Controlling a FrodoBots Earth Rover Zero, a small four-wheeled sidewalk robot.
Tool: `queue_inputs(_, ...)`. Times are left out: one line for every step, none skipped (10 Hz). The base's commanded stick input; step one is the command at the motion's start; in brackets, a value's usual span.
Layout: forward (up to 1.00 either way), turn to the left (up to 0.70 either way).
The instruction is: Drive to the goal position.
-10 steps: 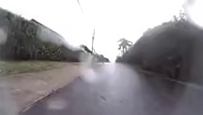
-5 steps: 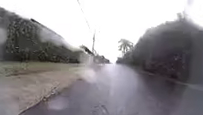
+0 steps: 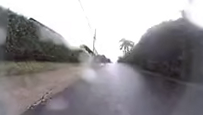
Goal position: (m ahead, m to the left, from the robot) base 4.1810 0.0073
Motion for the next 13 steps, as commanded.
queue_inputs(0.70, 0.00)
queue_inputs(0.70, 0.00)
queue_inputs(0.70, 0.00)
queue_inputs(0.70, 0.00)
queue_inputs(0.70, 0.00)
queue_inputs(0.70, 0.00)
queue_inputs(0.70, 0.00)
queue_inputs(0.70, 0.00)
queue_inputs(0.70, 0.00)
queue_inputs(0.70, 0.00)
queue_inputs(0.70, 0.00)
queue_inputs(0.70, 0.00)
queue_inputs(0.70, 0.00)
